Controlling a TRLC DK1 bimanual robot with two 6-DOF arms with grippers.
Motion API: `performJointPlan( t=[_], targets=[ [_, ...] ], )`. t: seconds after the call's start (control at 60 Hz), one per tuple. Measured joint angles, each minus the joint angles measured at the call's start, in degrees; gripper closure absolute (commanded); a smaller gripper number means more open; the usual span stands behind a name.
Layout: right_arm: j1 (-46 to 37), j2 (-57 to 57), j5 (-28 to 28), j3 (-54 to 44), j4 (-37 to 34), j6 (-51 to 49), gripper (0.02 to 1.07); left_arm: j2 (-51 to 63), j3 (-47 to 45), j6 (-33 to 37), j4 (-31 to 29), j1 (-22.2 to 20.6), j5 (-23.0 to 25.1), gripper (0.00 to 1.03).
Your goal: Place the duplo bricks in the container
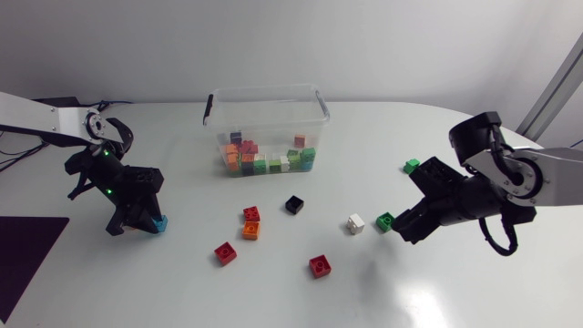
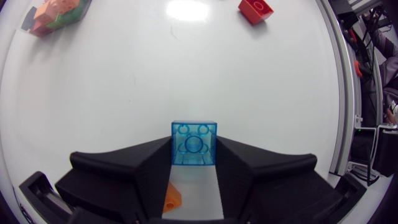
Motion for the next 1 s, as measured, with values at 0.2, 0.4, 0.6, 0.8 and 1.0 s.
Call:
performJointPlan(
  t=[0.2,0.4,0.6,0.8,1.0],
  targets=[
    [0.0,6.69,0.85,2.73,1.4,1.22,0.29,-2.34,1.66,-0.02,-3.65,-0.37,3.37,0.7],
    [0.04,12.28,2.16,5.27,3.43,2.12,0.32,-7.23,3.58,-1.22,-4.9,-1.9,6.91,0.7],
    [1.11,17.0,3.13,6.58,4.72,3.15,0.56,-11.82,6.32,-5.11,-6.12,-4.2,11.67,0.7],
    [2.6,20.02,3.93,8.31,5.18,3.17,0.71,-13.94,11.19,-11.54,-5.42,-6.62,16.28,0.7],
    [2.69,20.76,4.66,9.07,4.96,3.17,0.75,-14.05,13.75,-19.45,-0.39,-10.1,17.92,0.69]
  ],
)
